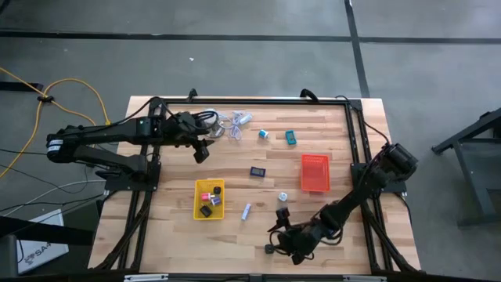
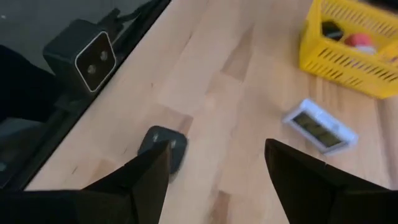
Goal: Pick & Place Office items
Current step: Put the black charger adapter into the yellow bin
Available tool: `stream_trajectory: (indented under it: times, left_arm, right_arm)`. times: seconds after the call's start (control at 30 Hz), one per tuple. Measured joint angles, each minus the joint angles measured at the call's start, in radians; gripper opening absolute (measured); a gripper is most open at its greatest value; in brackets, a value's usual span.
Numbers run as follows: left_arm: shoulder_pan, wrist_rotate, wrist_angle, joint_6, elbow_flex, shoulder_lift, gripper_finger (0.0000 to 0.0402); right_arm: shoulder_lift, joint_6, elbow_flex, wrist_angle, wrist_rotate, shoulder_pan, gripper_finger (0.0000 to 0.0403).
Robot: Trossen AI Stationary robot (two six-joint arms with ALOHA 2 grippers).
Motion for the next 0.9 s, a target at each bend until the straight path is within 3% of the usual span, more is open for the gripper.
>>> stream_trajectory:
  times: [0.47, 0.9]
  left_arm:
    - [0.0, 0.0, 0.178, 0.0, 0.0, 0.0, 0.0184]
    - [0.0, 0.0, 0.226, 0.0, 0.0, 0.0, 0.0184]
  right_arm:
    - [0.043, 0.163, 0.02, 0.005, 0.009, 0.061, 0.0248]
    - [0.112, 0.224, 0.019, 0.031, -0.024, 0.051, 0.0248]
